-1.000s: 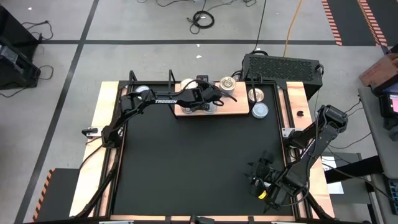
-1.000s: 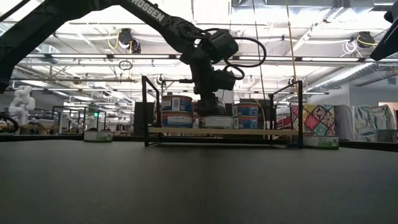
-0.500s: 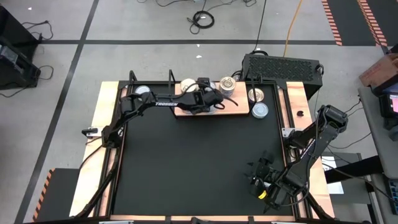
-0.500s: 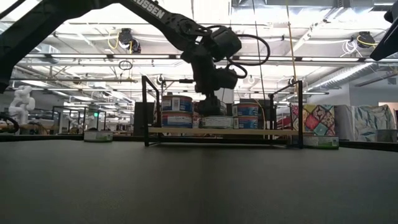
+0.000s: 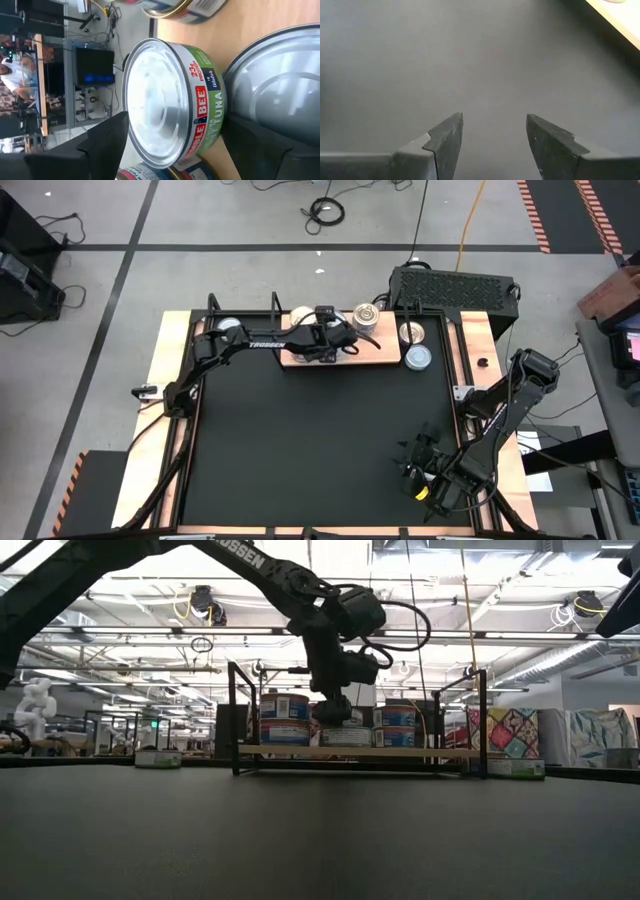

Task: Stack canned seafood by type on shelf
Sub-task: Stack the bottom center green tuna can on top of the green tuna can on the shelf

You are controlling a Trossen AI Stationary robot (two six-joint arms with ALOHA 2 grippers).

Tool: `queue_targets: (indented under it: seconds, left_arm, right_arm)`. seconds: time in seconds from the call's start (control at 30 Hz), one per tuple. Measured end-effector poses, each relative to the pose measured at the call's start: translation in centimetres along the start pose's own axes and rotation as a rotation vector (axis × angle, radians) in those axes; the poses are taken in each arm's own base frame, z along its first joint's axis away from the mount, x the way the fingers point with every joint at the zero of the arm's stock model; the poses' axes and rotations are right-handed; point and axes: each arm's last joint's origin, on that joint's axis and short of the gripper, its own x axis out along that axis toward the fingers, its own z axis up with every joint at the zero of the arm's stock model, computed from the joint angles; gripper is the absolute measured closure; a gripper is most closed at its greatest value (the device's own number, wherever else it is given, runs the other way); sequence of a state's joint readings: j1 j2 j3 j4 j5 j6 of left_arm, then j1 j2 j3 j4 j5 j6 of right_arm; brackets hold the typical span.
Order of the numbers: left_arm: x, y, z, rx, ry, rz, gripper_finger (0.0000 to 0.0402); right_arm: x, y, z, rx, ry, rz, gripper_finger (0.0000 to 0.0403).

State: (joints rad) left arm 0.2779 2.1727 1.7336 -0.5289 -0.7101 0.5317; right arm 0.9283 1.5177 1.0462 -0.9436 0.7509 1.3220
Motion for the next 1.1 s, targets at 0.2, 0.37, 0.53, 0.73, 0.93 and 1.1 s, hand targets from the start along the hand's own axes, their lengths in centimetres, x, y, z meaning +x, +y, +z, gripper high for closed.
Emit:
queue_targets:
  seconds: [0.2, 0.37, 0.53, 0.73, 0.93, 1.1]
  left_arm:
    - [0.2, 0.6, -0.2, -0.003, 0.007, -0.017, 0.0088]
    - [-0.5, 1.5, 0.3, -0.006, -0.001, -0.022, 0.0088]
    - [-1.5, 2.8, 0.8, -0.004, 0.000, -0.036, 0.0088]
    - [-1.6, 2.8, 0.7, -0.033, 0.000, -0.068, 0.0088]
    - [-1.1, 3.3, 0.5, -0.064, -0.009, -0.078, 0.0088]
    - [-0.4, 4.1, 0.0, -0.084, 0.012, -0.058, 0.0088]
  right_arm:
    - [0.0, 0.0, 0.0, 0.001, 0.001, 0.000, 0.0190]
    - [0.0, 0.0, 0.0, 0.000, 0.001, 0.001, 0.0190]
    - [0.0, 0.0, 0.0, 0.001, 0.001, 0.001, 0.0190]
    - [0.0, 0.0, 0.0, 0.002, 0.001, 0.002, 0.0190]
    - [0.0, 0.1, -0.1, 0.010, 0.026, 0.017, 0.0190]
    - [0.0, 0.1, -0.1, 0.008, 0.027, 0.017, 0.0190]
